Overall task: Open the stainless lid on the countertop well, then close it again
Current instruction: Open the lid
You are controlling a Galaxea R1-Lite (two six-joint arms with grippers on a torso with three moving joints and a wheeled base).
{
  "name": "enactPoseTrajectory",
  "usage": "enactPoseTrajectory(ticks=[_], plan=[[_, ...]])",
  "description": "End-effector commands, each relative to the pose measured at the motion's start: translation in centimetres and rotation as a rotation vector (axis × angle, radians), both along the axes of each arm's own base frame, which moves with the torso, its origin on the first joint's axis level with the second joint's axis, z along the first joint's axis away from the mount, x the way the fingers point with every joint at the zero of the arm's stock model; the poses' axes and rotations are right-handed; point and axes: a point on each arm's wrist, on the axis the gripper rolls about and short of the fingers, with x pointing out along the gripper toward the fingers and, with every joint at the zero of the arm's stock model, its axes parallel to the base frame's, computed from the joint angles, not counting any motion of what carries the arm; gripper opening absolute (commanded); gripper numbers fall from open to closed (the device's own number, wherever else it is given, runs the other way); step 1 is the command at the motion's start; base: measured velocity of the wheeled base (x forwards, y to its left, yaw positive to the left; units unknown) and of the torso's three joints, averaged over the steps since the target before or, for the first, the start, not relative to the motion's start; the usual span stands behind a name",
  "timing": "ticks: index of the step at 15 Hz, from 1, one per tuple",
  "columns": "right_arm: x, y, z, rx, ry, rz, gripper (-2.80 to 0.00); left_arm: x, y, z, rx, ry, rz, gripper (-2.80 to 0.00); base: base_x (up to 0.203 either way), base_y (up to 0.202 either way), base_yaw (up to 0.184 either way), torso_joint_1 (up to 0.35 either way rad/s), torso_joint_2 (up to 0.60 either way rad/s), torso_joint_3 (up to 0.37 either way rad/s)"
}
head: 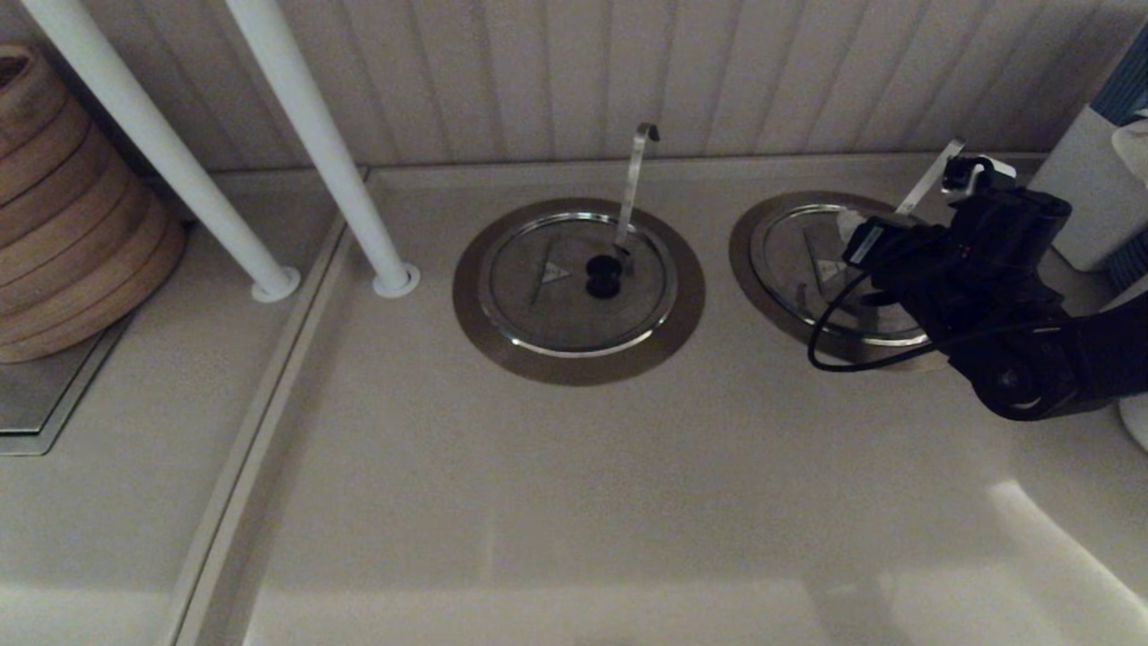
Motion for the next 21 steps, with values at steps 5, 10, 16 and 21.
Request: enactPoseTrajectory(ticks=[5, 10, 16, 21], plan=[[1.0, 0.7, -0.5, 0.008, 0.004, 0.016, 0.0, 0.0, 0.0, 0.0, -0.001, 0.0, 0.0, -2.8, 0.0, 0.0, 0.0, 0.0, 0.0, 0.0], [1.3, 2.5, -0.7, 0.023, 0.021, 0.059, 0.0, 0.0, 0.0, 0.0, -0.001, 0.0, 0.0, -2.8, 0.0, 0.0, 0.0, 0.0, 0.0, 0.0], [0.8, 3.8, -0.3, 0.026, 0.012, 0.092, 0.0, 0.0, 0.0, 0.0, -0.001, 0.0, 0.0, -2.8, 0.0, 0.0, 0.0, 0.0, 0.0, 0.0], [0.0, 5.1, 0.2, 0.03, 0.002, 0.126, 0.0, 0.0, 0.0, 0.0, -0.001, 0.0, 0.0, -2.8, 0.0, 0.0, 0.0, 0.0, 0.0, 0.0]])
